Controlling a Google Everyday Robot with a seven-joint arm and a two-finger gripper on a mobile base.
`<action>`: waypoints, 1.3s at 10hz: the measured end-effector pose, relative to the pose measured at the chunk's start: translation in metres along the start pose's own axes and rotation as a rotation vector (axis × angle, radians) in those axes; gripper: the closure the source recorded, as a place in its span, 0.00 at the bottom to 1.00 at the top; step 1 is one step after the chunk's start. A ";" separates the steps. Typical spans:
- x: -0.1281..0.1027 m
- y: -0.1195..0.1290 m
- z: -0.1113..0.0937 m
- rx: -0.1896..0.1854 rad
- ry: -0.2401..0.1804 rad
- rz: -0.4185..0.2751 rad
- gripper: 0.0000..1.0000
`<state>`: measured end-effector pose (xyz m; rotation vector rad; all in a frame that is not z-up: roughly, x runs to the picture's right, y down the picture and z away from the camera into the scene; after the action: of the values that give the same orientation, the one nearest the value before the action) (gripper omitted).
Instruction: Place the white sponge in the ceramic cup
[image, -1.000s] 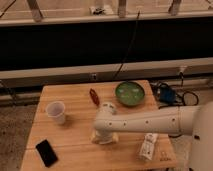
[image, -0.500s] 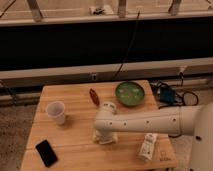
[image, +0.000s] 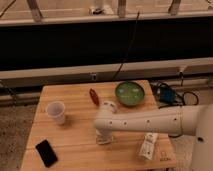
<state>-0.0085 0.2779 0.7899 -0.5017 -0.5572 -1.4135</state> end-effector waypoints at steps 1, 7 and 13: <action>0.000 -0.001 0.000 0.000 0.000 -0.001 0.98; 0.013 0.000 -0.013 -0.012 0.000 0.026 0.99; 0.033 0.003 -0.040 -0.034 0.000 0.058 0.99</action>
<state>-0.0007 0.2270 0.7797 -0.5408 -0.5153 -1.3697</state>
